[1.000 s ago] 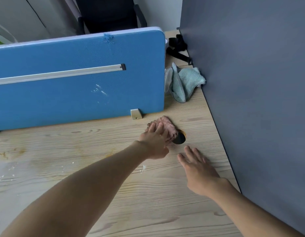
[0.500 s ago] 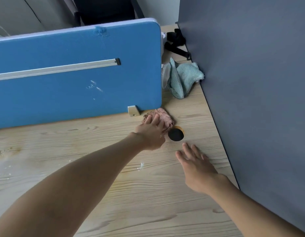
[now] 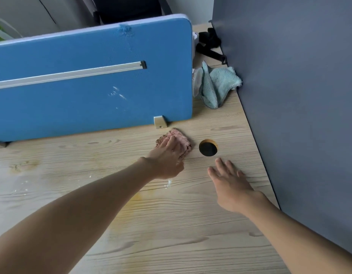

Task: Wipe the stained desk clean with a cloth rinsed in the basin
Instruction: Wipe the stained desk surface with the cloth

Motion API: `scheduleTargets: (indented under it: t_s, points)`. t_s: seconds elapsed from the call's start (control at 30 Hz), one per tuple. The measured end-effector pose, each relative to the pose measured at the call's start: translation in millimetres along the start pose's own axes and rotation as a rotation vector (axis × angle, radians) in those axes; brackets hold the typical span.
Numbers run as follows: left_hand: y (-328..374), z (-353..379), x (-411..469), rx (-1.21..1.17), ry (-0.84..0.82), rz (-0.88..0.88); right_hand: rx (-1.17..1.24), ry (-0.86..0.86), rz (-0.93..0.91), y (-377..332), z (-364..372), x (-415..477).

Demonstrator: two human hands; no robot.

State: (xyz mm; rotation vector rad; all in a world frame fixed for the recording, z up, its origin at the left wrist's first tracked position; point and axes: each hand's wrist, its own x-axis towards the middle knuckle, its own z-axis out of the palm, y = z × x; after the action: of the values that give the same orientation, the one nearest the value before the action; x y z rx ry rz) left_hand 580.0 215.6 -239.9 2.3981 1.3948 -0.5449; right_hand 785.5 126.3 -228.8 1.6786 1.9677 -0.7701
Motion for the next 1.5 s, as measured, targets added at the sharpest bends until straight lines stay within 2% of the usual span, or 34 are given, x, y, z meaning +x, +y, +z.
scheduleTargets:
  t_s: [0.27,0.5,0.7,0.87,1.03,1.23,1.4,1.5]
  points:
    - [-2.9,2.3,-5.9,-0.078,0.019,0.02,0.008,-0.039,0.02,-17.4,-4.1,0.0]
    - [-13.8,12.2,-17.5,0.014,0.034,0.053,-0.095,-0.084,0.028,-32.2,7.1,0.8]
    - [-17.2,16.3,-14.9,-0.062,0.031,0.046,-0.133,-0.095,0.037,-34.9,7.6,3.7]
    - [-28.3,29.6,-46.0,-0.011,-0.027,0.037,-0.133,-0.098,0.038,-35.8,8.1,3.6]
    - [-21.8,24.4,-30.0,-0.036,0.023,0.05,-0.176,-0.075,0.066,-39.6,11.7,5.1]
    - [-33.4,41.0,-68.2,-0.026,-0.042,0.044,-0.115,-0.096,0.008,-51.7,11.8,-7.4]
    - [-30.0,35.3,-44.5,-0.053,0.027,0.101,-0.131,-0.119,0.028,-65.4,24.0,-6.4]
    - [-27.6,35.9,-49.3,-0.085,0.015,0.091,-0.134,-0.14,0.027,-66.7,18.9,-6.3]
